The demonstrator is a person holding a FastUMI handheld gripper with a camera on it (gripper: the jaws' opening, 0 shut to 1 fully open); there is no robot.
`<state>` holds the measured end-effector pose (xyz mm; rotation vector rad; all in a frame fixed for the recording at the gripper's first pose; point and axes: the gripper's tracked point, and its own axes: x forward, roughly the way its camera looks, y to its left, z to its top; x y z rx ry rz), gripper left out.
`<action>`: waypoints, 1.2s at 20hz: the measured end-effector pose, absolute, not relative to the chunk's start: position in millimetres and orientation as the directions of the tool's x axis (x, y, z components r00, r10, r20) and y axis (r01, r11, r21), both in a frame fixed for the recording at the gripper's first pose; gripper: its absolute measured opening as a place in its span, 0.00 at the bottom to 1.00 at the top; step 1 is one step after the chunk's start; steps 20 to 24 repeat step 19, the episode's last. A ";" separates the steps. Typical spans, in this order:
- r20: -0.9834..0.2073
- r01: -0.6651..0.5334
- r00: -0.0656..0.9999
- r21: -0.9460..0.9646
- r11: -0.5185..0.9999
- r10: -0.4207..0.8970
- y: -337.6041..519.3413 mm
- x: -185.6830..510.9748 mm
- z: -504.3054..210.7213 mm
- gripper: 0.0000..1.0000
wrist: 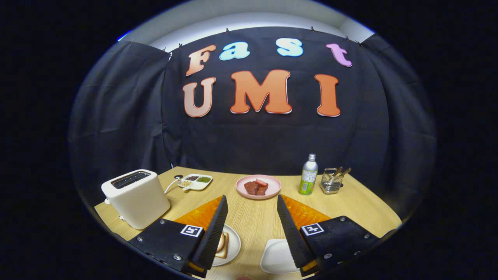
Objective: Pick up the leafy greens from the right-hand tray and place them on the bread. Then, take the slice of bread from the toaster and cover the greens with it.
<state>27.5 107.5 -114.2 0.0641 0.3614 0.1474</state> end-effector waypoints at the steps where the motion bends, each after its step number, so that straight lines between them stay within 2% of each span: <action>1: -0.311 -0.131 0.938 0.094 0.987 0.154 106.3 26.7 -101.4 0.77; 6: -0.128 -0.122 0.983 0.057 0.991 0.128 98.8 24.3 -43.7 0.77; 10: -0.057 -0.116 0.991 0.076 0.990 0.121 103.2 19.6 -24.2 0.78; 15: 0.053 -0.091 0.995 0.019 0.996 0.090 96.1 17.1 -7.3 0.84; 24: 0.072 -0.092 0.993 0.034 0.995 0.090 99.2 15.3 -8.1 0.85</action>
